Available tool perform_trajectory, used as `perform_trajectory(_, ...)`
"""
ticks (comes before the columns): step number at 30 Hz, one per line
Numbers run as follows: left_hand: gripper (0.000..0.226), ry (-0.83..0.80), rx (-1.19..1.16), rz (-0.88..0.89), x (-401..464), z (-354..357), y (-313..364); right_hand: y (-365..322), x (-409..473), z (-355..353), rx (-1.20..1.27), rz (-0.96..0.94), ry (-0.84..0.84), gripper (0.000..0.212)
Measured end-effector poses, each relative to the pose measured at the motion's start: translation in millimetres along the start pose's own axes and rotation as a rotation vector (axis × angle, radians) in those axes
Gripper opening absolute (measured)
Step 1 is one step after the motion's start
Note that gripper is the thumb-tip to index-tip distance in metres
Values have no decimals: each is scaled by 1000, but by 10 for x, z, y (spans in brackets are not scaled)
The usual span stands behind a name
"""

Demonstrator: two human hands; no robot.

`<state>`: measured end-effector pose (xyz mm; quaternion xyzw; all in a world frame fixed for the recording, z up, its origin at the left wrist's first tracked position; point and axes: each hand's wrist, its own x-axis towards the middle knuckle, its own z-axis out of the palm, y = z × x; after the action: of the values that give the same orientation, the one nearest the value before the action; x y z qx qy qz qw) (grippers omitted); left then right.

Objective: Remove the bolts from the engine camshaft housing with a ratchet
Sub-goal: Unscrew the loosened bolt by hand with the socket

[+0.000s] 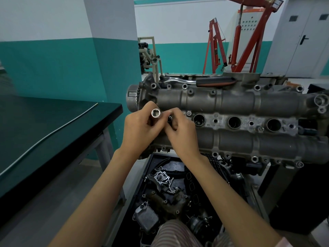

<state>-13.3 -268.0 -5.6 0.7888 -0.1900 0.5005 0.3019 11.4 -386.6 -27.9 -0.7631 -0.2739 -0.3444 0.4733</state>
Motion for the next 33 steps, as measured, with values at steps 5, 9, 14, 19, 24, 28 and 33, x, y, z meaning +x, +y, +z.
perform_trajectory(5,18,-46,-49,24,-8,-35,18,-7,-7,-8,44,-25,0,19)
perform_trajectory(9,28,-20,18,13,0,-16,-3,-11,0,-8,45,-45,-16,31)
perform_trajectory(14,41,9,22,-16,2,13,-6,0,8,8,-2,13,2,18)
perform_trajectory(19,18,-22,-33,8,-13,-15,6,5,0,0,36,-15,5,13)
perform_trajectory(24,29,1,7,-11,1,-3,-7,-7,-1,-1,34,-33,34,18)
perform_trajectory(28,42,4,12,-31,11,6,2,-9,6,9,11,15,5,23)
perform_trajectory(33,29,-17,-33,-12,-4,-20,24,1,-9,3,32,-3,6,8)
